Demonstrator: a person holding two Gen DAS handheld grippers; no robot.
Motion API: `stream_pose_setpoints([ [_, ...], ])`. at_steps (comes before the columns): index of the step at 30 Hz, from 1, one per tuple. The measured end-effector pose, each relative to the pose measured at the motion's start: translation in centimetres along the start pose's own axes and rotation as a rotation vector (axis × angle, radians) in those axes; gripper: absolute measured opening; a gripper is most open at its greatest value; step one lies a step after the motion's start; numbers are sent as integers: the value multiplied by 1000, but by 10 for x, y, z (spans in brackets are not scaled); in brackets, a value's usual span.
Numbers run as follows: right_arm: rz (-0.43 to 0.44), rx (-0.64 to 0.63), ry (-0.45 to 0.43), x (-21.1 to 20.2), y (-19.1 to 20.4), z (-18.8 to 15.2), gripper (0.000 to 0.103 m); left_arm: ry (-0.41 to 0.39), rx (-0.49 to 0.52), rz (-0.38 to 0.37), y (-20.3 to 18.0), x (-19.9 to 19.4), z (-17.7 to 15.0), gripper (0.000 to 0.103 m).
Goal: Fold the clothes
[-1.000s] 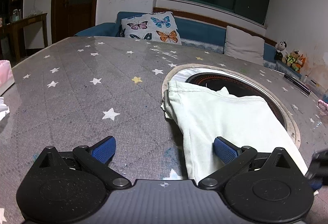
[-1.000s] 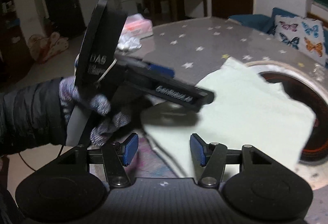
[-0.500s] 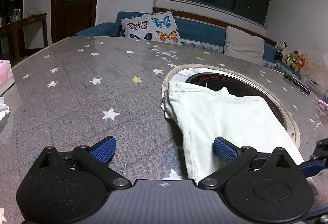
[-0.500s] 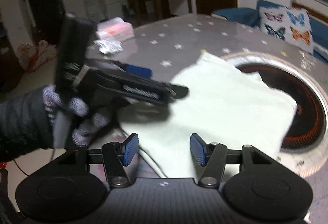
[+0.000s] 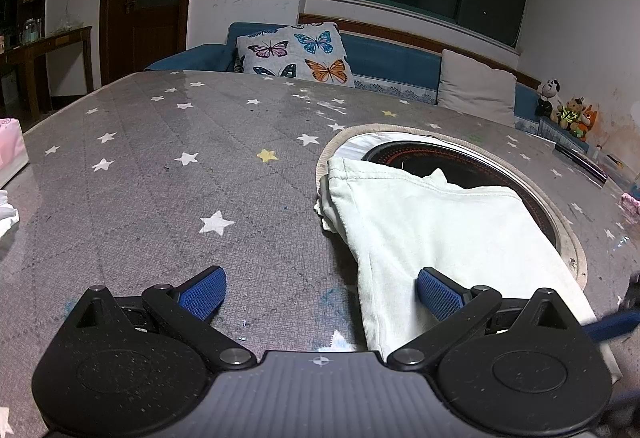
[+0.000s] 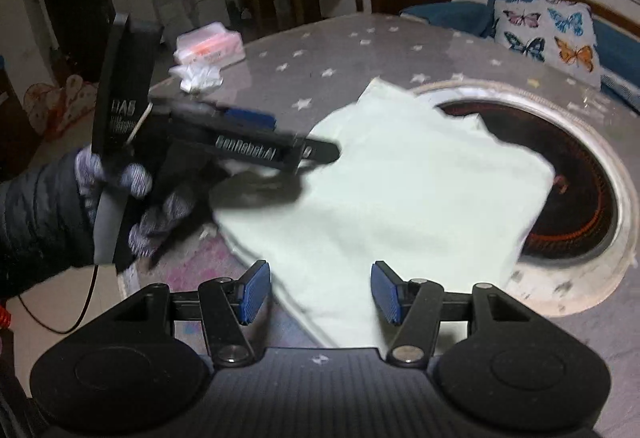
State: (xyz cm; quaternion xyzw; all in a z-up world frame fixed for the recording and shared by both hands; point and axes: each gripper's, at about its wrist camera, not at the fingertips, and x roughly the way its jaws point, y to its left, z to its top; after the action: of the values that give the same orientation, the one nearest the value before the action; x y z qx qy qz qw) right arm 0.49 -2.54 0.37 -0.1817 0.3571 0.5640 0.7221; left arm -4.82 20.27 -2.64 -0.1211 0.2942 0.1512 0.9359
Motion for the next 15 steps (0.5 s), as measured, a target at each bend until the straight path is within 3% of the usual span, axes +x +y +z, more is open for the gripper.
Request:
stream_pose_setpoints([
  [8, -83, 18, -64, 5, -29, 39, 55, 0, 0, 0, 0, 1, 0, 103],
  [15, -61, 63, -74, 37, -48, 80, 50, -1, -3, -2, 0, 1, 0, 103],
])
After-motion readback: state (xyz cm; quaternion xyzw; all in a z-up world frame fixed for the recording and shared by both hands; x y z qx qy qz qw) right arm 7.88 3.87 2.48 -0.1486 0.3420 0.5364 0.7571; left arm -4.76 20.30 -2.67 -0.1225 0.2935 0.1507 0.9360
